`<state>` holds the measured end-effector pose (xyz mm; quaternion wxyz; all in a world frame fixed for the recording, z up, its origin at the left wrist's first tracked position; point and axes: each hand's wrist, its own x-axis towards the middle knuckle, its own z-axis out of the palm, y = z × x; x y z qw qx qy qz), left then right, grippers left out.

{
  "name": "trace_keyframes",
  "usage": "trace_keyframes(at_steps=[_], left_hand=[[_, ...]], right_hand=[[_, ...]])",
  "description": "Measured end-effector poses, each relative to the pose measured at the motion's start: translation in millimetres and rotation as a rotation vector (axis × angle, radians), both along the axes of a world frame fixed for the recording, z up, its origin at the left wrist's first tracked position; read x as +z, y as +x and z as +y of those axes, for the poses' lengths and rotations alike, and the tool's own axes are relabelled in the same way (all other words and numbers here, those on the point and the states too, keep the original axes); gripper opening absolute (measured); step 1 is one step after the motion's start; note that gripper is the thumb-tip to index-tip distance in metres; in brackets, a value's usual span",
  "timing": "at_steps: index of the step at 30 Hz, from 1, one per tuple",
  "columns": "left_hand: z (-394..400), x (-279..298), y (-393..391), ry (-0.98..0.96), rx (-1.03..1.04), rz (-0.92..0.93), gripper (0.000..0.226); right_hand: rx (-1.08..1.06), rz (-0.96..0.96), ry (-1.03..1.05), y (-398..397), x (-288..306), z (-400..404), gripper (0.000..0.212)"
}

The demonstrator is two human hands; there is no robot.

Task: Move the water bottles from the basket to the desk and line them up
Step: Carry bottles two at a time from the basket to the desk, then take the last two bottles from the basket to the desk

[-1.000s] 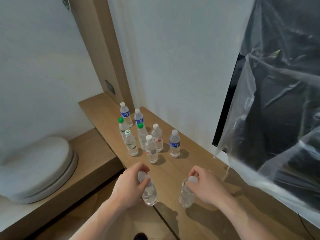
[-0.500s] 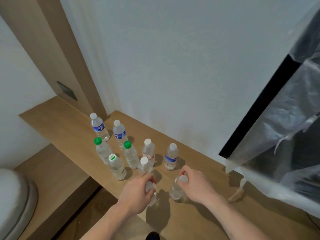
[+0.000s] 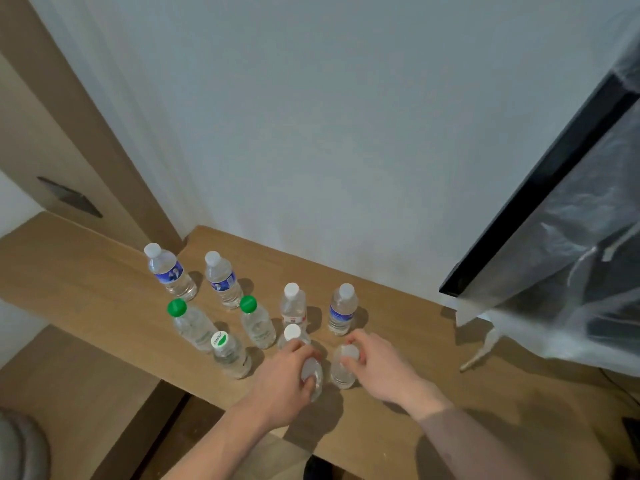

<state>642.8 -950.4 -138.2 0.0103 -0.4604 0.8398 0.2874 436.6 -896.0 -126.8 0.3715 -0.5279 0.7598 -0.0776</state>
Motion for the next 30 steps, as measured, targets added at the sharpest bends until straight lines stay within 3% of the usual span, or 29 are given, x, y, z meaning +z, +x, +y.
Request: trace_keyframes(at_steps=[7, 15, 30], left_hand=[[15, 37, 5, -0.027, -0.037, 0.056, 0.036], [92, 93, -55, -0.121, -0.295, 0.187, 0.046], [423, 104, -278, -0.205, -1.021, 0.174, 0.069]], right_hand=[[-0.099, -0.065, -0.033, -13, 34, 56, 0.053], [-0.291, 0.073, -0.082, -67, 76, 236, 0.063], [-1.014, 0.198, 0.01, -109, 99, 666, 0.08]])
